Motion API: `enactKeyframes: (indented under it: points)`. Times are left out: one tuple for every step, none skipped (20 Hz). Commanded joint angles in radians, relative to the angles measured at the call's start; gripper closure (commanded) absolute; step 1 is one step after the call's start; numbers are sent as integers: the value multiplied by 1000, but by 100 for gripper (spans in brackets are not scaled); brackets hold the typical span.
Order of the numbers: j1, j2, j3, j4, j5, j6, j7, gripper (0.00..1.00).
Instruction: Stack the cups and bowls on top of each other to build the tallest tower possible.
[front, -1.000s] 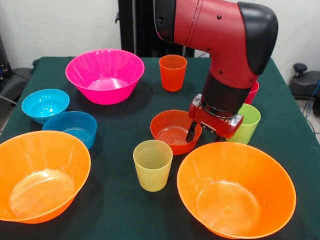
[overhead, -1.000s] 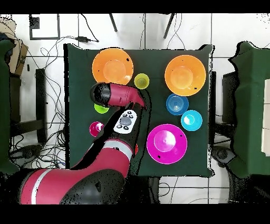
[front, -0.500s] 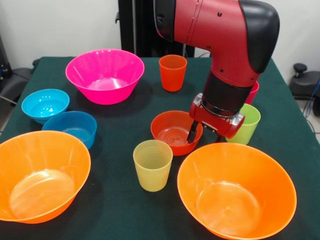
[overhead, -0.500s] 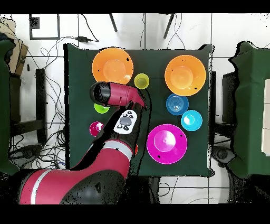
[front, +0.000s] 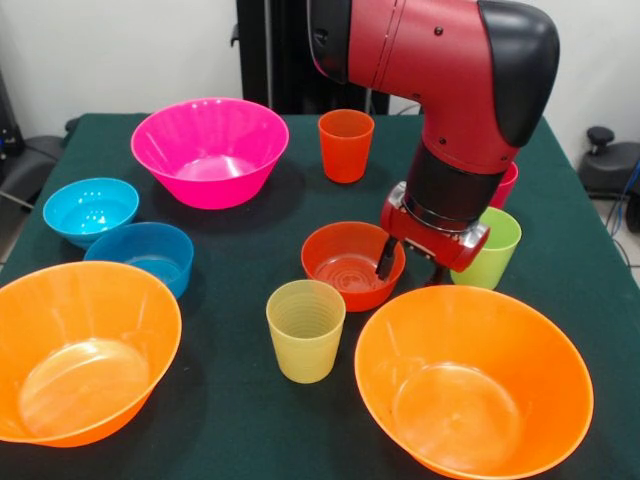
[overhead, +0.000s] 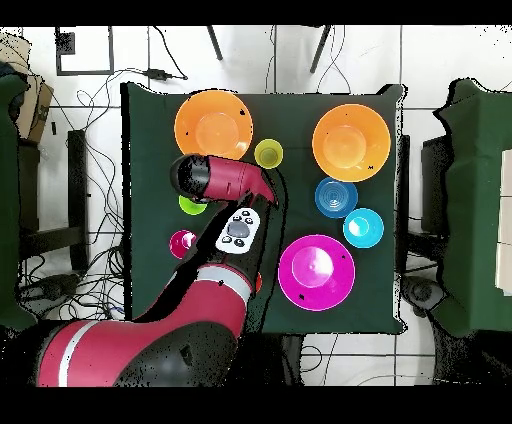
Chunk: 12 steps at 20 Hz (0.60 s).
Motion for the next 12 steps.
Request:
enactKeyframes:
  points:
    - [3,16,120,-47,30,110,137,0]
    - [9,17,109,-59,31,126,146,0]
    - [5,16,103,-70,30,140,144,0]
    - [9,13,91,-86,26,164,145,0]
    - [16,-2,88,-71,23,165,146,0]
    - [17,-8,85,-77,23,184,145,0]
    - [20,-14,84,-73,22,185,145,0]
    - [23,-20,83,-70,21,187,145,0]
    - [17,-20,85,-68,20,182,139,0]
    - [16,-14,87,-79,22,178,141,0]
    - [15,-11,84,-85,22,174,142,0]
    - [14,-8,82,-91,22,169,144,0]
